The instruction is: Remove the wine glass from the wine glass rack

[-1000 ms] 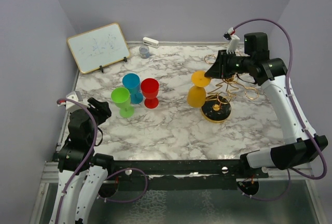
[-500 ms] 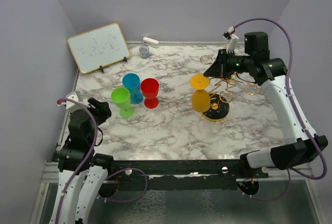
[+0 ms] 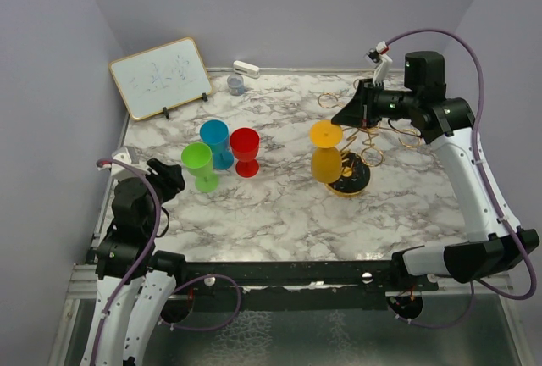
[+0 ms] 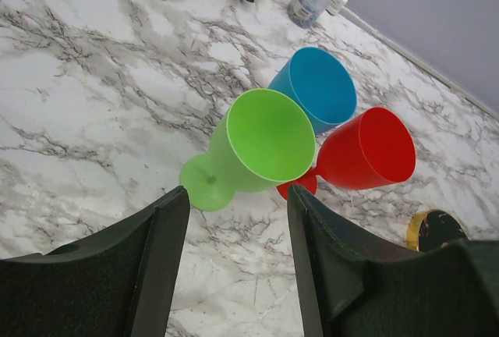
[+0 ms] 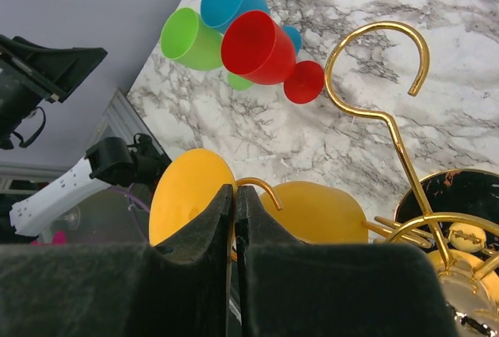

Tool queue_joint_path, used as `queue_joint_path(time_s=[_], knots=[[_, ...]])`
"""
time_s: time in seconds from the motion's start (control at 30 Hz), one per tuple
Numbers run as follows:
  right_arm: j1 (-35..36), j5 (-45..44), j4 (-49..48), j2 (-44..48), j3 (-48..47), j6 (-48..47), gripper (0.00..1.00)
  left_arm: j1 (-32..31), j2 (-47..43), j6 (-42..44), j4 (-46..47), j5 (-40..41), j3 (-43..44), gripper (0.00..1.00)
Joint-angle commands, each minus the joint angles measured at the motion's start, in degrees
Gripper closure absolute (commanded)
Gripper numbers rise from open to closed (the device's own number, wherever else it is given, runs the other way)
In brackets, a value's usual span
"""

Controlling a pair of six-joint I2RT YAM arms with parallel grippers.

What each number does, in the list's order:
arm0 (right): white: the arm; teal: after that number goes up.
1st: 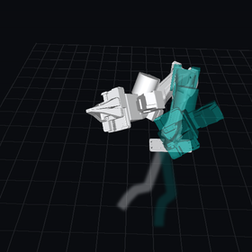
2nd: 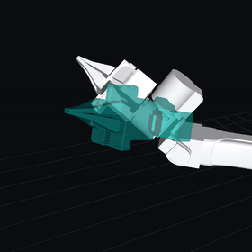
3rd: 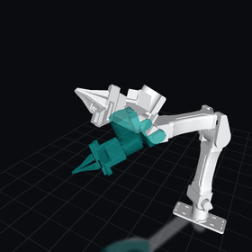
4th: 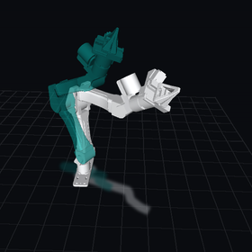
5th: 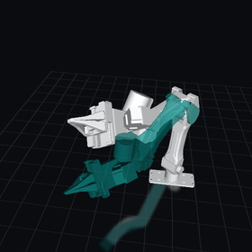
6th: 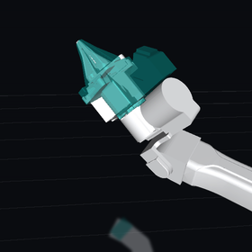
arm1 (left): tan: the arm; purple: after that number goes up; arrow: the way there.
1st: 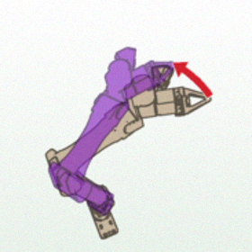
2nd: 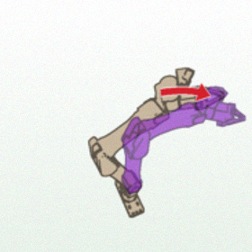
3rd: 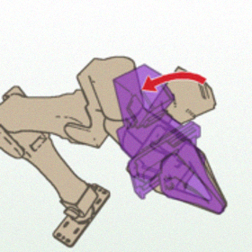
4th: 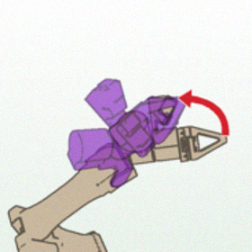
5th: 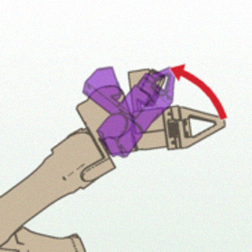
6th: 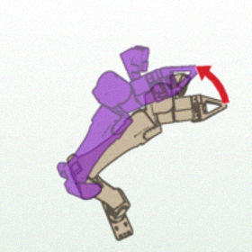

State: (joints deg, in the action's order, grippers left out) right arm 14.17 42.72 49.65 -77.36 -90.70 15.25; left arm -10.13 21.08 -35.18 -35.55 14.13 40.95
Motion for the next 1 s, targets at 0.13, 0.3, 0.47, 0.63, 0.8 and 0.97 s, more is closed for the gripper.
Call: queue_joint_path(time_s=[0.13, 0.3, 0.47, 0.63, 0.8, 0.97], knots=[[0.24, 6.49, -2.16, 1.86, 0.17, 0.58, 0.92, 0.22, 0.71, 0.55, 1.5, -0.8, -0.54, 0.44], [0.24, 7.23, -3.08, 2.04, 1.09, 1.03, 0.94, 0.2, 0.54, 0.47, 1.49, -0.68, -0.61, 0.44], [0.24, 7.33, -4.07, 2.06, 1.63, 1.82, 0.98, 0.2, 0.63, 0.48, 1.37, -0.68, -0.56, 0.44], [0.23, 6.59, -4.51, 2.15, 1.49, 2.52, 0.99, 0.2, 0.59, 1.04, 2.68, -3.26, -0.79, 0.44], [0.24, 5.61, -3.83, 2.06, 0.67, 2.43, 0.99, 0.21, 2.63, -5.24, 12.18, -20.39, -2.71, 0.44], [0.22, 5.23, -3.42, 1.71, 0.33, 2.32, 0.99, 0.2, 9.62, -22.37, 32.94, -38.81, -3.98, 0.41]])
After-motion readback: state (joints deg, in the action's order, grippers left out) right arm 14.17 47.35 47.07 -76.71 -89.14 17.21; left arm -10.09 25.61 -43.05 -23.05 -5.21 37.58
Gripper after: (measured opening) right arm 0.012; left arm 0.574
